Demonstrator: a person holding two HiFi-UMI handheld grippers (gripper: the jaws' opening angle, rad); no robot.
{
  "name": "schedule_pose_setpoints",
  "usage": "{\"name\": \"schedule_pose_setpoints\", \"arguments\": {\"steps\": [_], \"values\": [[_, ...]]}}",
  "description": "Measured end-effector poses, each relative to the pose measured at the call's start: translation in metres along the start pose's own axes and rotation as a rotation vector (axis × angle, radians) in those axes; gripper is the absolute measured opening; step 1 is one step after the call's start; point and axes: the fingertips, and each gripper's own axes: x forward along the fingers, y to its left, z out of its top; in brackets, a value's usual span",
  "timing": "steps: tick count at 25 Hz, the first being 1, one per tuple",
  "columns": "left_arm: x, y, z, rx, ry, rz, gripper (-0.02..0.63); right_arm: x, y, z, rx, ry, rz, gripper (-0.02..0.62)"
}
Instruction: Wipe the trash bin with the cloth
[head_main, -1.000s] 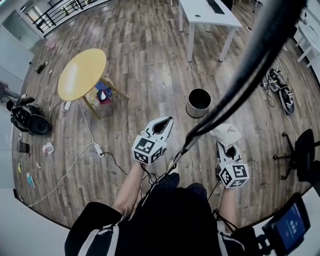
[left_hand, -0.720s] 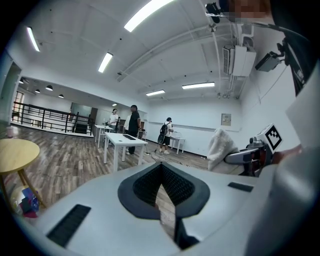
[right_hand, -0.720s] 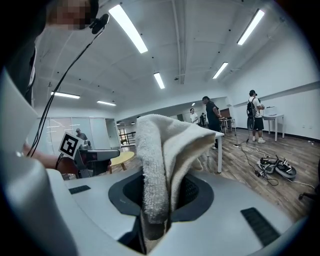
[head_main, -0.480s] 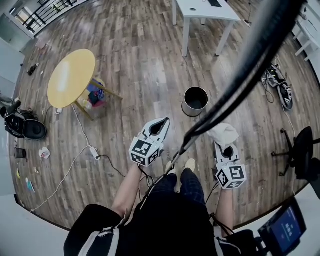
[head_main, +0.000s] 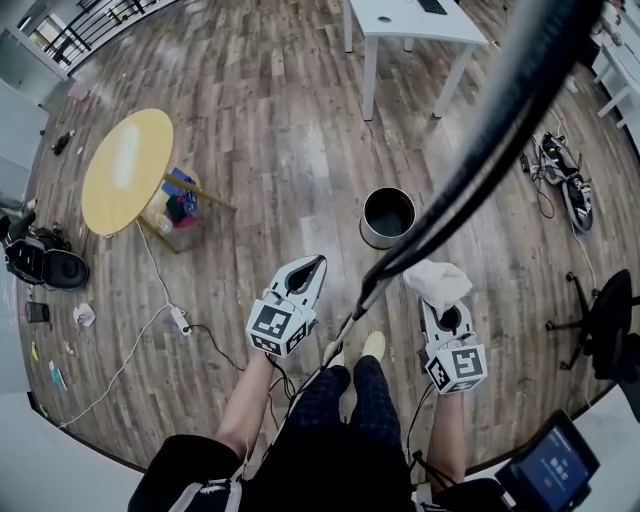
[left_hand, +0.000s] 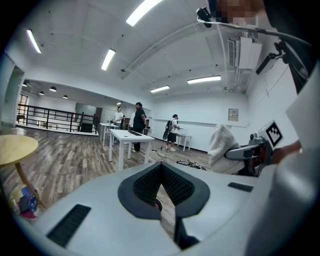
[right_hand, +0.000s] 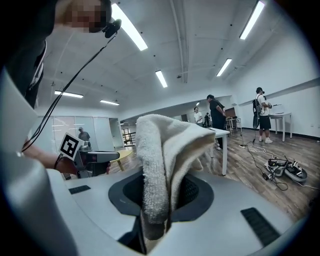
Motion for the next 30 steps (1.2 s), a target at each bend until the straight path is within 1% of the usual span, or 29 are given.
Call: {"name": "schedule_pose_setpoints", "arguments": {"steps": [3, 8, 13, 18, 23, 26, 30], "values": [[0.022, 0.006, -0.021, 0.013, -0.017, 0.011, -0.003, 0.016, -0.018, -0.022, -0.006, -0.010, 0.010, 0.092], [0.057, 0.012, -0.068, 0.038, -0.017, 0.015, -0.003, 0.039, -0.047, -0.070, -0.007, -0.012, 0.013, 0.092], [0.084, 0.017, -0.119, 0.030, -0.024, 0.015, -0.003, 0.062, -0.071, -0.123, -0.033, -0.005, 0.019, 0.092], [0.112, 0.025, -0.167, 0.032, -0.046, 0.005, -0.003, 0.086, -0.092, -0.172, -0.039, -0.023, 0.022, 0.092], [0.142, 0.043, -0.224, 0.037, -0.072, 0.006, -0.003, 0.114, -0.114, -0.232, -0.052, -0.040, 0.026, 0.092], [0.158, 0.052, -0.259, 0.050, -0.074, 0.004, -0.003, 0.130, -0.127, -0.262, -0.063, -0.056, 0.030, 0.092], [0.172, 0.065, -0.308, 0.048, -0.072, 0.016, -0.003, 0.147, -0.142, -0.306, -0.049, -0.064, 0.024, 0.092]]}}
